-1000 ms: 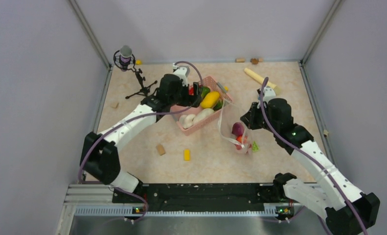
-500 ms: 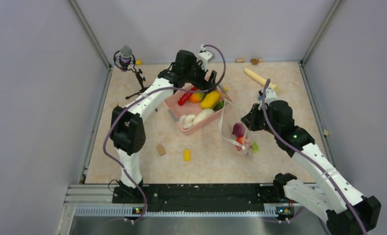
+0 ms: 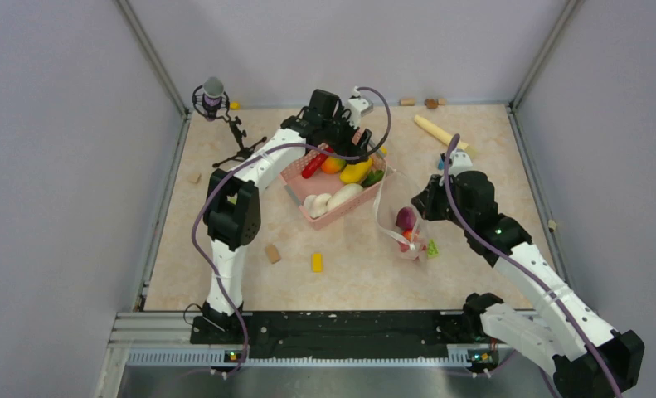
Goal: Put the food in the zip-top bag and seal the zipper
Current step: Place the fake fruit in the zipper food storage bag, then pick up the fake fruit from the bin, then place the fake fruit in the zipper food storage bag.
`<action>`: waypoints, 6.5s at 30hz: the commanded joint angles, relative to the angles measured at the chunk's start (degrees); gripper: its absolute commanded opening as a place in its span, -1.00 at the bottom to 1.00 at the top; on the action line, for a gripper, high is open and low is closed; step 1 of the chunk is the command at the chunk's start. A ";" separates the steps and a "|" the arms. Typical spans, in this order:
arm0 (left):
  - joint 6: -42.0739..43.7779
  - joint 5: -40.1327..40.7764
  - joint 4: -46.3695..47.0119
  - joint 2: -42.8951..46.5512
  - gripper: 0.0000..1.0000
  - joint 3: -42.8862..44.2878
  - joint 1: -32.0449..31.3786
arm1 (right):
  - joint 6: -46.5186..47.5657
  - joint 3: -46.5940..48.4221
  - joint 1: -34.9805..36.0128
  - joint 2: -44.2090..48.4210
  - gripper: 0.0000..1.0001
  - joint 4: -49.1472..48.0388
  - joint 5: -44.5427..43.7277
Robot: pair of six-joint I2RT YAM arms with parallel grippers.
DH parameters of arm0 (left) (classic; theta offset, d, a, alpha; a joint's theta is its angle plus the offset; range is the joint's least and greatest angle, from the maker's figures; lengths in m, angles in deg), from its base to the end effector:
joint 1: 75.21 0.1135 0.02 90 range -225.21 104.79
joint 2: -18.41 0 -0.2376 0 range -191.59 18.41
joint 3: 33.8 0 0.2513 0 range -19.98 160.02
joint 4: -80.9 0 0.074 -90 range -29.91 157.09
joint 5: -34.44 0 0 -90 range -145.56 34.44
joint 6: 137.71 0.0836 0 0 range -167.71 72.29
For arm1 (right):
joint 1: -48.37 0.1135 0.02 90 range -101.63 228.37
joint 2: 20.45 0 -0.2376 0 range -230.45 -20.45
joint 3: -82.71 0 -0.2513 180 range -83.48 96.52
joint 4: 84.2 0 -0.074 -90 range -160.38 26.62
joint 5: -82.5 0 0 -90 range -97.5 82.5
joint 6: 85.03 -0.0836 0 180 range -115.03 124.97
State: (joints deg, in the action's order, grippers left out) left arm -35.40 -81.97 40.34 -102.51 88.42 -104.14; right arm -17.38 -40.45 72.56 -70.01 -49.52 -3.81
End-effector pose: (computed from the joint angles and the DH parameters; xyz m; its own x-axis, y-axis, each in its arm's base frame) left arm 0.4271 -0.2786 0.2288 -0.3845 0.4307 -0.8165 0.8359 0.5378 -0.1099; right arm 0.2303 0.1094 0.2537 -0.5636 0.1628 -0.8099 -0.2668 0.8920 0.3650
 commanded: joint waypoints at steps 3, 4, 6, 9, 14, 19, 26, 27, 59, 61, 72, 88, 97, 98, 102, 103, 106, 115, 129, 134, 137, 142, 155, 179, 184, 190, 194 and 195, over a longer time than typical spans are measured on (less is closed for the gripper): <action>-1.67 -0.22 5.59 -2.90 0.65 -0.89 0.22 | -0.42 0.07 -0.22 0.69 -0.95 -2.15 -0.87; -1.71 -0.05 5.63 -3.33 0.61 -0.71 0.30 | -0.32 0.04 -0.22 0.91 -0.94 -2.10 -1.00; -1.60 0.08 5.56 -3.92 0.54 -0.86 0.28 | -0.22 0.04 -0.28 1.14 -0.94 -2.00 -1.34; -1.57 -0.27 6.24 -4.44 0.49 -2.26 0.28 | -0.09 0.04 -0.22 1.16 -0.94 -1.99 -1.33; -0.56 1.58 5.32 -5.95 0.44 -2.23 0.27 | -0.13 0.13 -0.24 0.64 -0.94 -1.99 -0.97; 0.50 2.43 4.45 -6.85 0.43 -2.60 0.11 | -0.03 0.04 -0.27 0.50 -0.94 -1.97 -1.09; 1.66 5.42 4.01 -8.35 0.44 -2.19 -0.94 | -0.06 0.04 -0.28 -0.31 -0.94 -1.97 -1.27; 2.00 6.50 3.98 -8.69 0.43 -2.15 -1.33 | -0.06 0.04 -0.20 -0.34 -0.94 -1.97 -1.43; 2.27 9.47 0.54 -10.15 -1.00 1.20 -3.49 | -0.02 -0.20 -0.22 -1.39 -0.94 -2.33 -2.20; 2.20 8.70 1.15 -8.41 -1.00 0.01 -3.44 | -0.06 -0.18 -0.28 -1.36 -0.94 -2.32 -2.15; -2.57 12.02 16.76 8.22 -1.00 -16.33 -3.46 | -0.11 -0.20 -0.25 -2.23 -0.94 -2.40 -3.19; -12.12 14.90 30.09 28.86 -1.00 -28.37 -3.46 | -0.04 0.04 -0.22 -2.14 -0.94 -1.97 -4.02; -21.02 -12.20 43.02 40.00 -1.00 -36.97 -4.68 | -0.27 0.21 -0.21 -1.19 -0.94 -1.40 -2.78; -20.95 -15.27 44.04 40.51 -1.00 -37.76 -5.28 | -0.25 0.28 -0.22 -1.19 -0.94 -1.35 -2.24; -16.22 -27.16 44.50 41.29 -1.00 -39.14 -9.21 | -0.33 0.31 -0.22 -1.11 -0.94 -1.36 -1.14; -12.41 -28.95 41.97 41.45 -1.00 -39.10 -11.08 | -0.31 0.36 -0.25 -1.07 -0.94 -1.29 -1.07; -0.17 -31.39 34.53 41.99 -1.00 -39.96 -15.07 | -0.32 0.51 -0.27 -0.64 -0.94 -1.10 -0.96; 22.17 -35.90 11.64 35.03 -1.00 -34.41 -17.82 | -0.33 0.41 -0.27 0.22 -0.94 -1.13 -0.31; 30.28 -34.64 3.58 28.12 -1.00 -25.15 -19.59 | -0.10 0.22 -0.27 -0.60 -0.95 -1.83 0.98; 32.98 -36.88 3.58 28.24 -1.00 -23.46 -19.68 | 0.05 0.22 -0.28 -0.89 -0.95 -1.90 1.58; 35.78 -37.06 3.82 27.39 -1.00 -23.11 -19.68 | 0.41 0.33 -0.22 -0.58 -0.95 -1.88 2.52; 38.27 -37.54 0.33 24.01 -1.00 -19.69 -19.68 | 0.67 0.39 -0.25 -0.03 -0.95 -1.91 3.10; 48.91 -31.75 -10.79 17.44 -1.00 -13.28 -19.52 | 1.47 0.57 -0.25 -0.39 -0.95 -1.90 4.93; 38.51 -26.35 -0.81 28.12 0.94 -23.57 -19.50 | 1.72 0.52 -0.26 -0.51 -0.95 -1.90 4.36; 23.23 -20.33 13.02 31.77 0.94 -27.17 -19.52 | 1.61 0.57 -0.25 -0.57 -0.95 -1.90 4.33; 0.01 6.07 29.68 37.60 0.95 -34.37 -19.51 | 1.53 0.57 -0.27 -0.57 -0.95 -1.79 4.15; -9.77 26.16 34.56 39.94 0.94 -37.36 -19.14 | 1.53 0.59 -0.32 -0.55 -0.95 -1.80 3.85; -11.65 29.07 34.34 39.85 0.94 -37.15 -18.62 | 1.52 0.55 -0.28 -0.60 -0.95 -1.72 3.87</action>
State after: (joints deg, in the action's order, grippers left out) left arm -32.45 -74.87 64.80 -65.29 52.22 -123.66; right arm -16.07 -40.48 72.47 -70.82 -49.52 0.12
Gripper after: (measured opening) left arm 0.972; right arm 0.026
